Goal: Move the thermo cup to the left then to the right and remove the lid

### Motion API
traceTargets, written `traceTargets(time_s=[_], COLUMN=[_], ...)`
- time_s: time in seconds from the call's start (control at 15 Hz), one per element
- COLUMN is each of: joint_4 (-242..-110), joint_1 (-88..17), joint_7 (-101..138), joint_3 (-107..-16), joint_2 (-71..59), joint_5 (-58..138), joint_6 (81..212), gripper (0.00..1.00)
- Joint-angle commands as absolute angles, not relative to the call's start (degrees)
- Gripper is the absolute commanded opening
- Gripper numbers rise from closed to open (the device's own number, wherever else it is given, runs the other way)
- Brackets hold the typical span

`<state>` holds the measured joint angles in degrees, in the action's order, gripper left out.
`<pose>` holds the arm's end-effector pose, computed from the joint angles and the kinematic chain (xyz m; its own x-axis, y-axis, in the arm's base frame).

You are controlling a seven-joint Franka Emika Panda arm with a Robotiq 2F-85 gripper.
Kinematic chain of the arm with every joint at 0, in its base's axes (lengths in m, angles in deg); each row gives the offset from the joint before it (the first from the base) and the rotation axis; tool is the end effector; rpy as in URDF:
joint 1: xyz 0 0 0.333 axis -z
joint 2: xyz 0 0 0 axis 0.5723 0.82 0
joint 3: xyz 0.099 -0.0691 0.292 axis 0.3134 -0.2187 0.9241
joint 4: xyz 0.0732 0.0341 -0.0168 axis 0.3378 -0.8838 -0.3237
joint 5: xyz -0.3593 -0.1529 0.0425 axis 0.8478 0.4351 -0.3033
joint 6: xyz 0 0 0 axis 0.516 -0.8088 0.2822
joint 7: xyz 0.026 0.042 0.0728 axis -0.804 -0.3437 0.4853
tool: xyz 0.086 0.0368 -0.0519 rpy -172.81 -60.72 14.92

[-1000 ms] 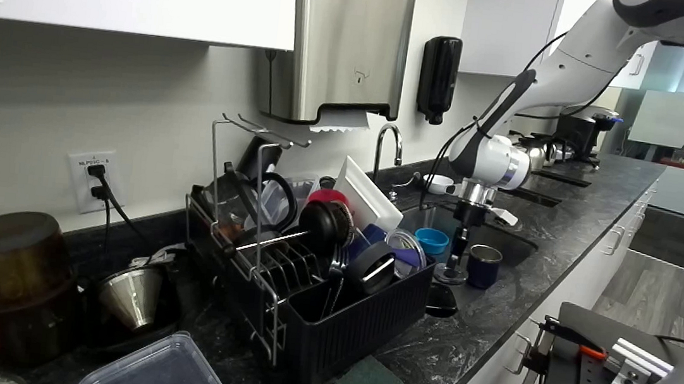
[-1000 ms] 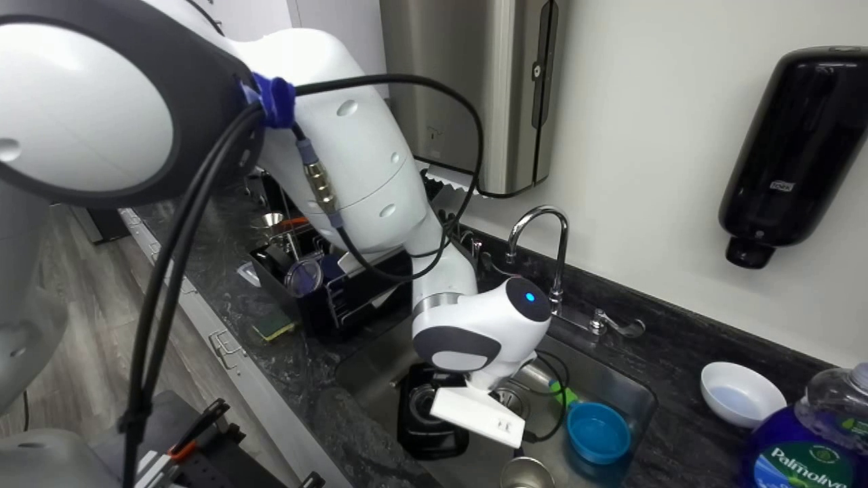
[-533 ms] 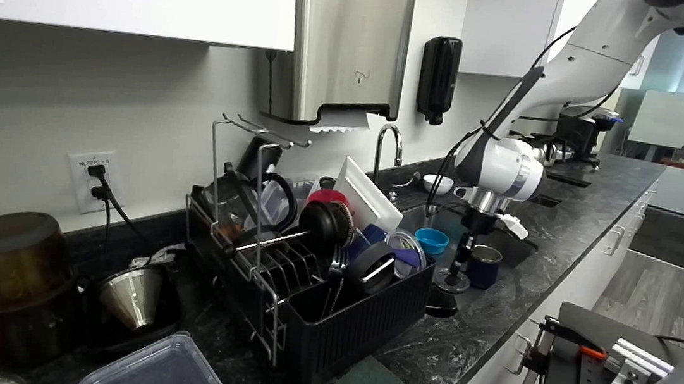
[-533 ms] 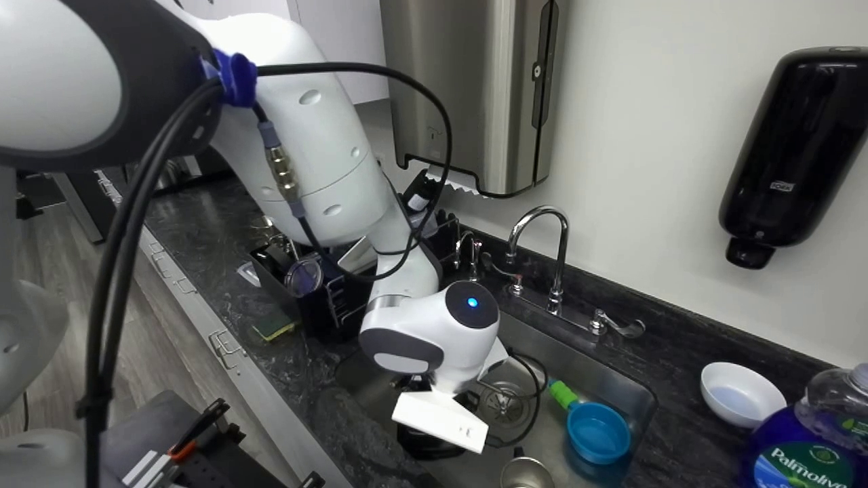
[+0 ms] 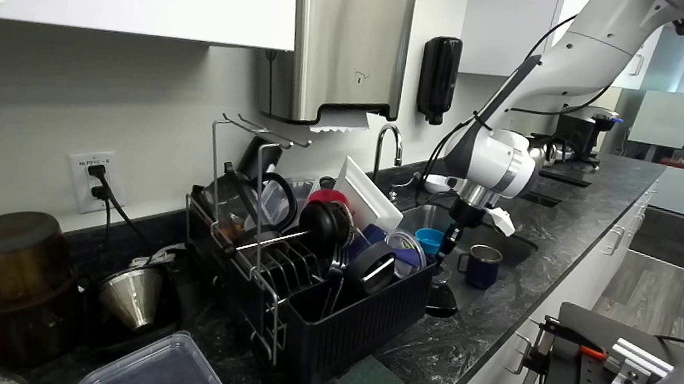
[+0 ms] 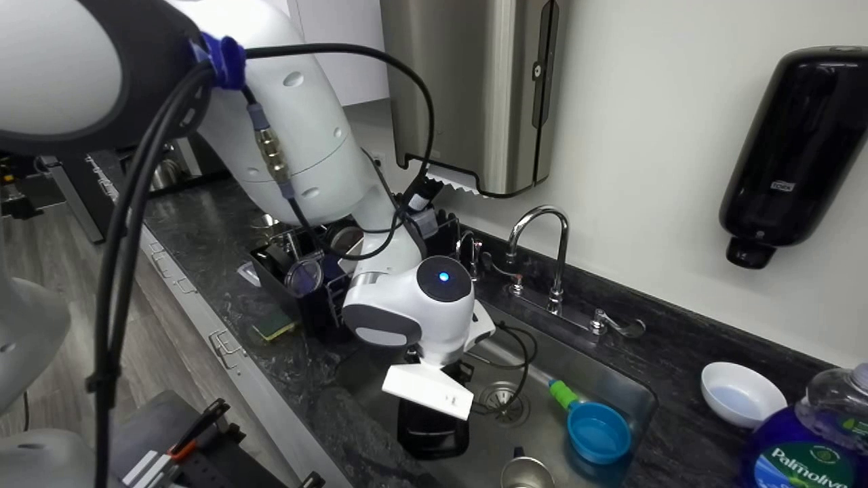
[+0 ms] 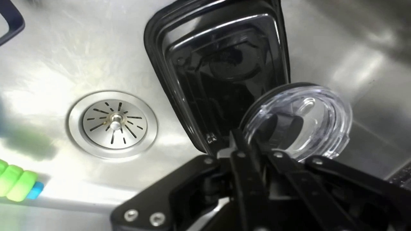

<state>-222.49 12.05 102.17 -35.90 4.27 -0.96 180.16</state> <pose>0.4224 -0.2226 0.1309 0.9334 0.2227 0.2814 0.2691 -0.9532 -0.1381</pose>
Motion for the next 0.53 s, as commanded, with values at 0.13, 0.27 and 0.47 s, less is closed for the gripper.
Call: traceTargets(time_s=[0.13, 0.27, 0.47], joint_4=[-220.82, -219.80, -218.19], joint_1=[12.81, 12.51, 12.86], joint_7=[103.02, 102.84, 103.34], joint_3=[-34.45, -34.66, -34.15], joint_2=[6.29, 7.45, 9.33], joint_5=[-1.84, -1.49, -1.69], joint_6=[180.84, 180.88, 181.10], gripper=[0.02, 0.02, 0.02])
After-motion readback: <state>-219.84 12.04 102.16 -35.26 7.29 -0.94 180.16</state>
